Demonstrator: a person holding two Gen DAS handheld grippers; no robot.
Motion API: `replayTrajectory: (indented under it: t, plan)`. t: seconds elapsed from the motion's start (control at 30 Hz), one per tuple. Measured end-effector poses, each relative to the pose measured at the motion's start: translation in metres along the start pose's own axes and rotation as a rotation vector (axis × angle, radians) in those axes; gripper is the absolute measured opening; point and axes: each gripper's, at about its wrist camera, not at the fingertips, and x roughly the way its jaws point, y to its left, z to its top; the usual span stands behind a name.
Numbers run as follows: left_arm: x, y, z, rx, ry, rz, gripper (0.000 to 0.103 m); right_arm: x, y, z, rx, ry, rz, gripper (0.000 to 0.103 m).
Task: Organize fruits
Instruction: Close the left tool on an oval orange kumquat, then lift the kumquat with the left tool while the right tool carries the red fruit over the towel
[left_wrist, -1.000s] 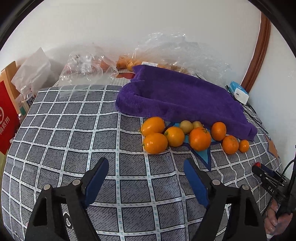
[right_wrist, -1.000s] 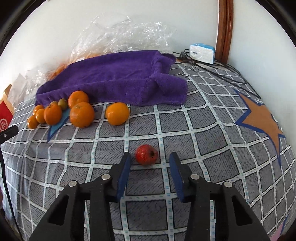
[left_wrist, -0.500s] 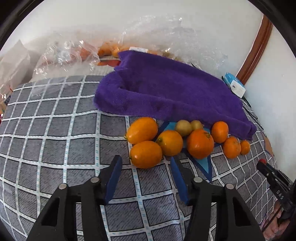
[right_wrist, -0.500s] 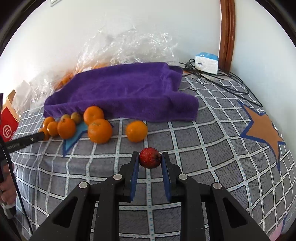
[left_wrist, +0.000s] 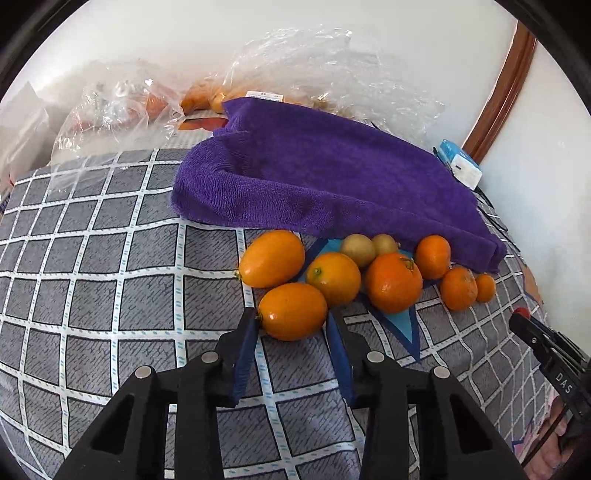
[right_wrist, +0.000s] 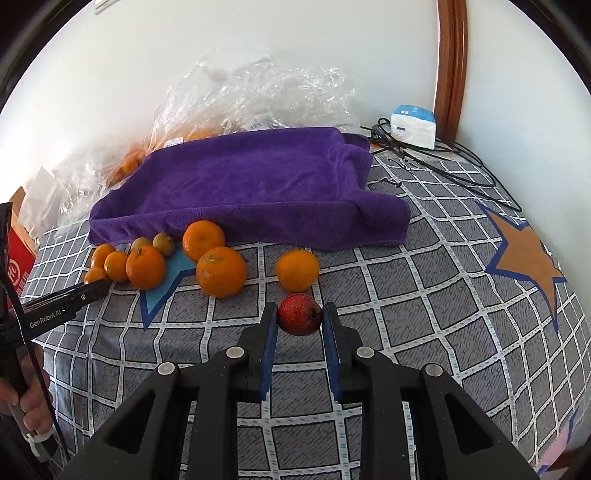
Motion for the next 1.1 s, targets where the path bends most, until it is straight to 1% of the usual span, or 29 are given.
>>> replayTrajectory:
  t: [0.2,0.4,0.63,0.87,1.1]
  plan:
    - [-0.009,0.007,-0.004,-0.004,0.01,-0.019,0.036,-0.007,0.006,0.002,0.001,-0.011,-0.009,0.024]
    - [-0.03,0.017,-0.005,-0.011,-0.015,0.006,0.036,-0.009,0.014,0.009,-0.007,-0.021,0.005,0.024]
    - [-0.054,0.031,-0.004,-0.064,-0.043,0.036,0.036,-0.015,0.024,0.019,-0.022,-0.049,0.042,0.024]
    - [-0.075,0.03,0.0,-0.098,-0.075,0.059,0.036,-0.027,0.034,0.026,-0.076,-0.077,0.056,0.024]
    - [-0.091,0.025,0.004,-0.127,-0.1,0.071,0.036,-0.038,0.034,0.036,-0.111,-0.102,0.074,0.024]
